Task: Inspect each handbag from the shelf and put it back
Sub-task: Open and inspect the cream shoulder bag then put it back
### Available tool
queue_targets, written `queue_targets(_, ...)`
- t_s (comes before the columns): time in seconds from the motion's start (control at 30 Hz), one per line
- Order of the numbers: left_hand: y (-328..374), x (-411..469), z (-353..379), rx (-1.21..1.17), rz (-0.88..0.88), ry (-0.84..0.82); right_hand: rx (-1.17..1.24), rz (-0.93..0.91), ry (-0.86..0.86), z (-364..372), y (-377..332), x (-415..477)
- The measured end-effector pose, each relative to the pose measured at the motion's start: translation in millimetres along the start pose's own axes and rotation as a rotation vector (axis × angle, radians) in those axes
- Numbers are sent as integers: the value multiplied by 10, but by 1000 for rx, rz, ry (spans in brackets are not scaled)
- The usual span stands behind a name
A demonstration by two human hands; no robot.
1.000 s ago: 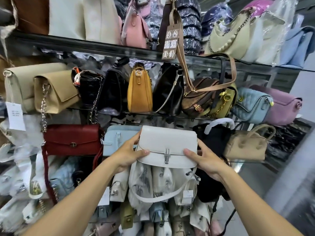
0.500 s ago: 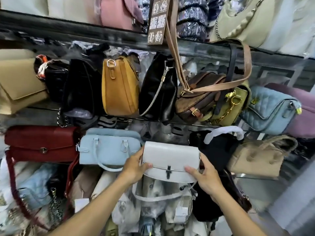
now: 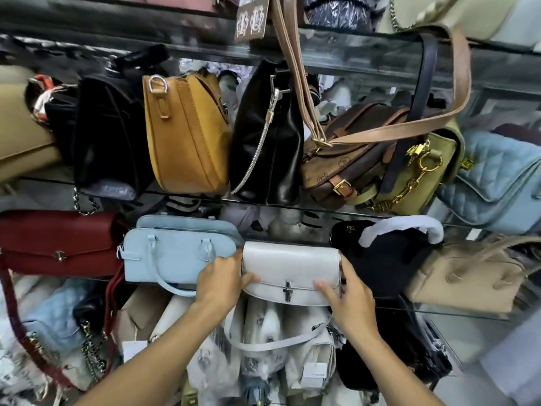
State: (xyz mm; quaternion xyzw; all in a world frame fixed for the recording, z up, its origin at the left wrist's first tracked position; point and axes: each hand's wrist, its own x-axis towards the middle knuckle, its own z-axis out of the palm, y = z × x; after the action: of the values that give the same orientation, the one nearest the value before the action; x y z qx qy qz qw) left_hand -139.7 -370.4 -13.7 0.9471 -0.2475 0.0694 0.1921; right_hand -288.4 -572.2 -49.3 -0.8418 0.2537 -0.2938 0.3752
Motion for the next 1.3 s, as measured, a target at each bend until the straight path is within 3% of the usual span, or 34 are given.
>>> queue_targets(0.2,-7,30,-59,262,82,59,-3,31,-19,117,14,35)
queue_targets(0.33,-76,30,-92,314,118,120,19,39,-39,226,-27,69)
queue_targets(0.5,-204,85,-3,313,250,229,-38,66,-42,287,-10,164)
queue_targets(0.63,-230,104,54,253,253,241,-133,52,-42,279,-4,181)
queue_targets(0.9,-271,33,139,271,214,245,-93,39,-22,364,-22,180)
queue_targets(1.1,-249,-147,74,167,141,172,-147,74,-93,313,-25,146)
queue_targets(1.3,-281,-349,-35,27,131,83,-79,72,-34,117,-76,17)
